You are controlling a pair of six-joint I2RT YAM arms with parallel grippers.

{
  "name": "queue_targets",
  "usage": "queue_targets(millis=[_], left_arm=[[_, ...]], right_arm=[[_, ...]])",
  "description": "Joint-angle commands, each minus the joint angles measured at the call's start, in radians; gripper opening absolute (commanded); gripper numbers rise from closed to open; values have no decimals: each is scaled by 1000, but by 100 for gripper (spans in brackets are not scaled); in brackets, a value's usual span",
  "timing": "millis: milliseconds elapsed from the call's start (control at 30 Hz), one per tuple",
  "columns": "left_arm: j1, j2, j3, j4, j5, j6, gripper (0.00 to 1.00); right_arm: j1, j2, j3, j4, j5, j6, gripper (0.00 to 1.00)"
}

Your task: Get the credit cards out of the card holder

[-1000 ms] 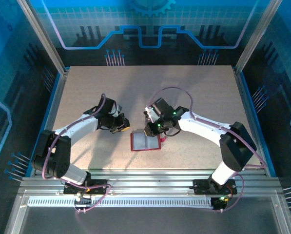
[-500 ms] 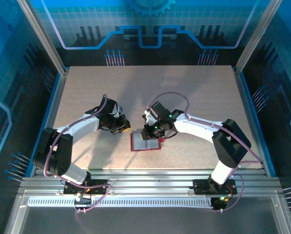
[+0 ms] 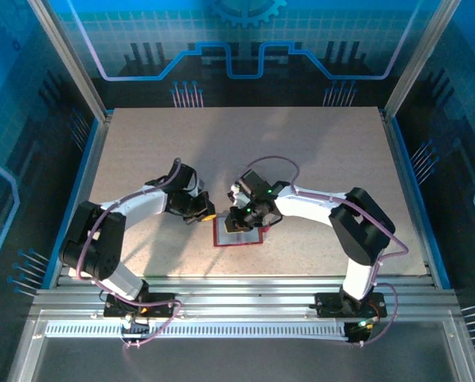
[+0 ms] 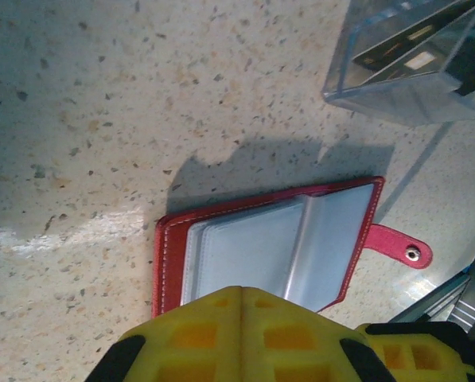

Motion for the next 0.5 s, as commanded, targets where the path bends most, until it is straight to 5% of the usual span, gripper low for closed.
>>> queue_targets(millis=[0, 467], left_arm=[[-9, 14, -20, -32, 33, 19, 2], [-47, 94, -25, -50, 74, 42, 0]], right_arm=[[19, 39, 42, 15, -45, 12, 14], [41, 120, 120, -41, -5, 11, 15]])
